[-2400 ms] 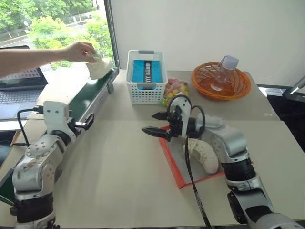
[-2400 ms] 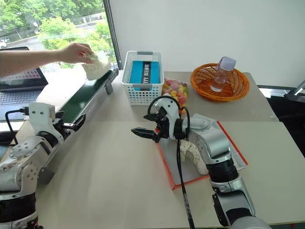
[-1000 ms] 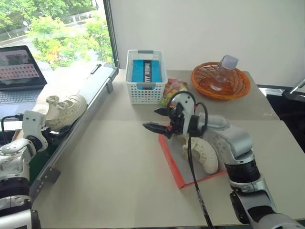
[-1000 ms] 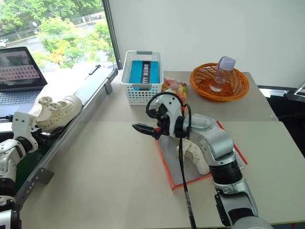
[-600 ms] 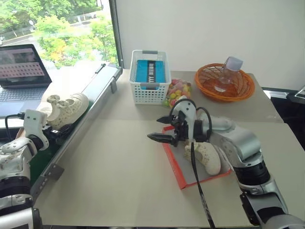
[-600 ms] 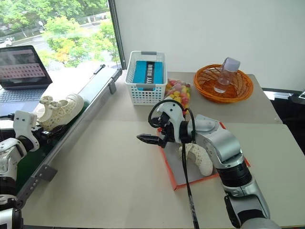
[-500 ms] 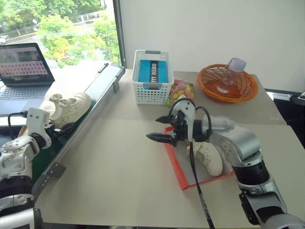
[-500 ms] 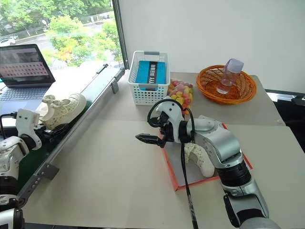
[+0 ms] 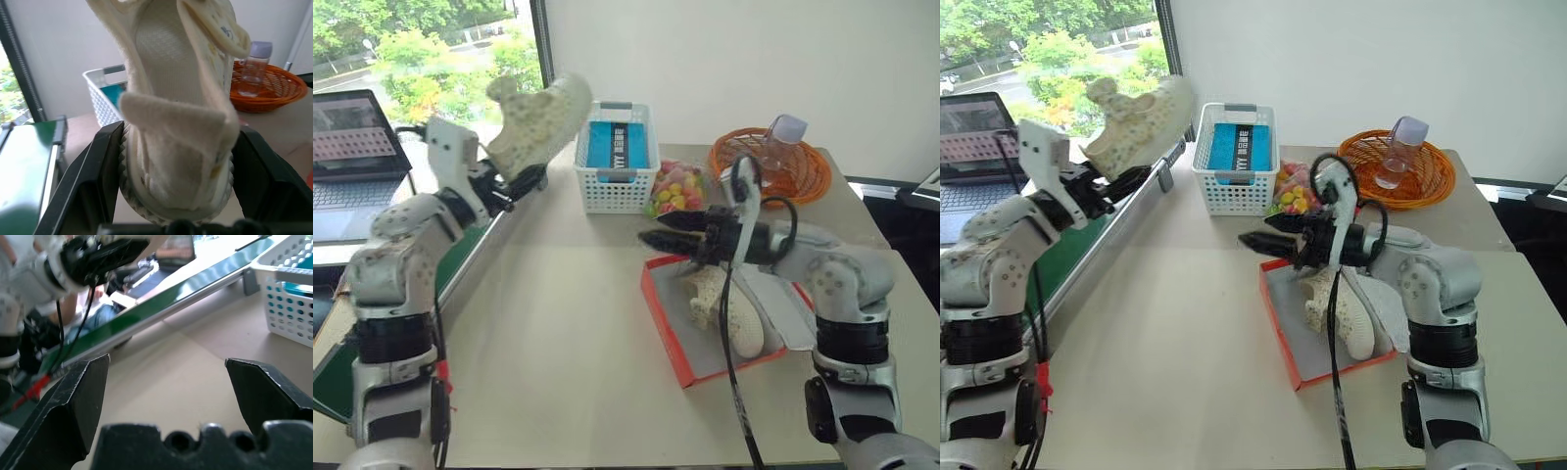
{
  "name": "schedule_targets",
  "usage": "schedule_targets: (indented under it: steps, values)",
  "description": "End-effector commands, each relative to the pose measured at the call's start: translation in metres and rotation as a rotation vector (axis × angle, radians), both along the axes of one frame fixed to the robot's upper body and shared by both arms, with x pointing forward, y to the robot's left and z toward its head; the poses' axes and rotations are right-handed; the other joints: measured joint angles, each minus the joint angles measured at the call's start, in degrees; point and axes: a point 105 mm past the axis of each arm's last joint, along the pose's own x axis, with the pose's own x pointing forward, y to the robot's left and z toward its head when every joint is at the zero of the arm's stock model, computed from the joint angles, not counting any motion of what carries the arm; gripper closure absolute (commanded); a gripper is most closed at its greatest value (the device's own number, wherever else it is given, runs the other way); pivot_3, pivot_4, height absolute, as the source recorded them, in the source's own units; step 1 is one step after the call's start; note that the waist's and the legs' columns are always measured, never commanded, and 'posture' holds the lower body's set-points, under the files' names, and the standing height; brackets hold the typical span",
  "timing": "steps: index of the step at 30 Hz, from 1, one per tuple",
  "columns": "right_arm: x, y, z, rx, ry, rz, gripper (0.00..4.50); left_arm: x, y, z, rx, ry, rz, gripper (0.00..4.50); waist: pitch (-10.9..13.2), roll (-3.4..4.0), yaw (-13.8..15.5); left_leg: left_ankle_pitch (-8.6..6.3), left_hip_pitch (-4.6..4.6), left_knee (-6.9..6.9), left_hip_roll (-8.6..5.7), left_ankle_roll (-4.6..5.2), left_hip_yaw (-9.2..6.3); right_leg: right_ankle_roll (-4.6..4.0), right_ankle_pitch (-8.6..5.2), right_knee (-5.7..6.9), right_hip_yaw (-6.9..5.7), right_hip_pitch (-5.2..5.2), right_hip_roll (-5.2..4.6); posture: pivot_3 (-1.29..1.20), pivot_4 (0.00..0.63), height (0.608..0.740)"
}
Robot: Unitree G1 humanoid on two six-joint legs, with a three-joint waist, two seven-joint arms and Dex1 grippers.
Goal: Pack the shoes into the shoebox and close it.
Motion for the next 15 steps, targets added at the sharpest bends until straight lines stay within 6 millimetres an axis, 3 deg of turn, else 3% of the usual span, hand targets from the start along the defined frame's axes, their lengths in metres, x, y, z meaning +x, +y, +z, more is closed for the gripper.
schedule_targets:
  steps: [1, 3, 8, 15]
  values:
    - [0.005, -0.013, 0.032, 0.141, -0.025, -0.071, 0.0, -0.011, -0.029, 0.033, -0.006, -0.113, -0.101, 1.7, 0.0, 0.0, -0.2, 0.0, 0.0, 0.0, 0.0, 0.0, 0.0, 0.0, 0.0, 0.0, 0.02, 0.0, 0.0, 0.0, 0.15, 0.74]
    - [0.003, -0.016, 0.049, 0.253, -0.027, -0.069, 0.0, -0.014, -0.054, 0.033, -0.025, -0.113, -0.176, 1.7, 0.0, 0.01, -0.3, -0.01, 0.0, -0.06, -0.01, 0.01, 0.0, 0.01, 0.0, 0.0, 0.04, -0.02, 0.0, 0.0, 0.15, 0.74]
    - [0.001, -0.02, 0.064, 0.358, -0.024, -0.097, 0.0, -0.018, -0.085, 0.029, -0.07, -0.098, -0.265, 1.7, 0.0, 0.02, -0.5, -0.02, -0.04, -0.11, -0.04, 0.04, -0.01, 0.03, -0.01, 0.0, 0.04, -0.03, -0.02, 0.0, 0.15, 0.74]
    - [0.0, -0.027, 0.063, 0.359, -0.016, -0.155, 0.0, -0.028, -0.117, 0.012, -0.15, -0.024, -0.353, 1.7, 0.0, 0.04, -0.8, -0.01, -0.03, -0.07, -0.05, 0.05, -0.03, 0.05, 0.01, 0.01, 0.07, -0.01, -0.01, 0.0, 0.15, 0.74]
